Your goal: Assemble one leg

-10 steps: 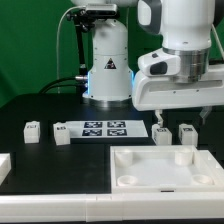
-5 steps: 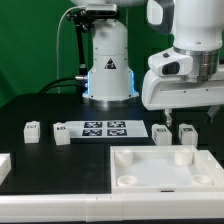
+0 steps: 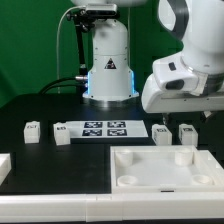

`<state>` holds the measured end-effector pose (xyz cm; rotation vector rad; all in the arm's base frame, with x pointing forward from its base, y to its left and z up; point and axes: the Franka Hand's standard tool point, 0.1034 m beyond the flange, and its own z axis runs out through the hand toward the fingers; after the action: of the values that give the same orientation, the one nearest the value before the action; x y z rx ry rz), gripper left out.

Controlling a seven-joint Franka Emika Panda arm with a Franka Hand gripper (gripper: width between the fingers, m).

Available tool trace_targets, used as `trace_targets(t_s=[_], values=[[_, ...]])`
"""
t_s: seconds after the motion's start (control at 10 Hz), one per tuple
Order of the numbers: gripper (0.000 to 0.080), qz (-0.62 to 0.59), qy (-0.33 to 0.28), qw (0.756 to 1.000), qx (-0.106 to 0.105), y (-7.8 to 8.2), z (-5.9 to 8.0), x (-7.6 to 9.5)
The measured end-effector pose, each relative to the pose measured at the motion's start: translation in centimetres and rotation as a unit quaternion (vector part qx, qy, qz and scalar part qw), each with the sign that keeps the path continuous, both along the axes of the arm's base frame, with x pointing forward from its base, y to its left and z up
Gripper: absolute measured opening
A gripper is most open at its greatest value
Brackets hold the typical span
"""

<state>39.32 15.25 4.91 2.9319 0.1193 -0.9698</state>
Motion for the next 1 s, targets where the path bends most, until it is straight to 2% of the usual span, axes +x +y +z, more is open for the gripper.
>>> trace_targets(t_s=[0.3,0.7,1.0], values=[[0.0649,0.005,0.126,0.992,-0.017,0.9,-0.2,-0.8],[0.0649,0.006,0.124,0.992,-0.014,1.2,-0.8,-0.5],[0.0649,0.008,0.120,0.993,-0.011,1.7,-2.2,-0.7]])
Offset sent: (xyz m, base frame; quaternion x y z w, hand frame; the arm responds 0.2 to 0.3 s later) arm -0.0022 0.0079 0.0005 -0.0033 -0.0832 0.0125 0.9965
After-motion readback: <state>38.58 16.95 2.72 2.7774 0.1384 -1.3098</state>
